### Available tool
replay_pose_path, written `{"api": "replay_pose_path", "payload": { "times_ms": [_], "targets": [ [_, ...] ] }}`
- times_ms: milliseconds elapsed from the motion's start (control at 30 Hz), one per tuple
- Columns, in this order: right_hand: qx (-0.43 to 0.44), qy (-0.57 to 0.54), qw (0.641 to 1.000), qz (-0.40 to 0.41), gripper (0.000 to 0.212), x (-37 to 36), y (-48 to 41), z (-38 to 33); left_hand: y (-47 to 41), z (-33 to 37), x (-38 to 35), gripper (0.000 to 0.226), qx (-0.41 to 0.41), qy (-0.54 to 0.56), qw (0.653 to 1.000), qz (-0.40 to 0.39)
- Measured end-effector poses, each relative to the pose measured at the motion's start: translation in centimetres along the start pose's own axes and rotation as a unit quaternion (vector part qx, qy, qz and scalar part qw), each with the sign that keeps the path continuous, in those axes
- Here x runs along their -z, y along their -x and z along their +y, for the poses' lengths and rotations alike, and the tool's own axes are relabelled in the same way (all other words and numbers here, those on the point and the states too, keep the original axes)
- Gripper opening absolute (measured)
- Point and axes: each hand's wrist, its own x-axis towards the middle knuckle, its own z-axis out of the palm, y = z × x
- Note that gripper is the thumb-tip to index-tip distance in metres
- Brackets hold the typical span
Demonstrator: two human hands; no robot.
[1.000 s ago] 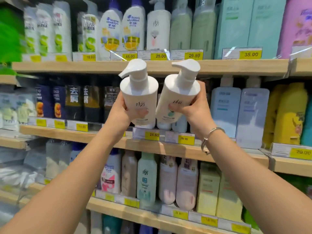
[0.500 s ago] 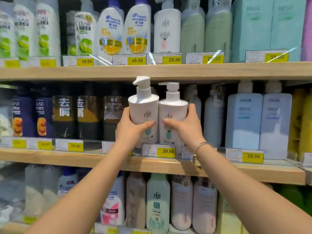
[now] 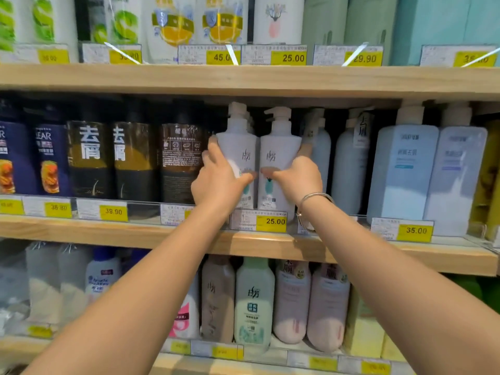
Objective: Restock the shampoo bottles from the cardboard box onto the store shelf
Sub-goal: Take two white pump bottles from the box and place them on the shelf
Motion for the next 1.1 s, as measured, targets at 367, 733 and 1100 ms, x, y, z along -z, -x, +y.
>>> {"api": "replay_pose_path", "payload": {
  "times_ms": [367,733,1100],
  "targets": [
    [0.064,-0.018,0.995,0.071,0.086,1.1,3.9,0.9,3.2,-1.0,0.5,0.108,-0.081,0.013,0.996,0.025],
    [0.121,-0.184,0.975,-0.015,0.044,-1.0,16.3,5.8,15.8,-5.0,1.1,0.092,-0.027,0.026,0.998,0.057],
    [-0.038,-0.163,0.955,-0.245,0.031,-9.6,32.8,16.0,35.3,-16.7,-2.2,0.088,0.177,-0.026,0.981,-0.068]
  ]
}}
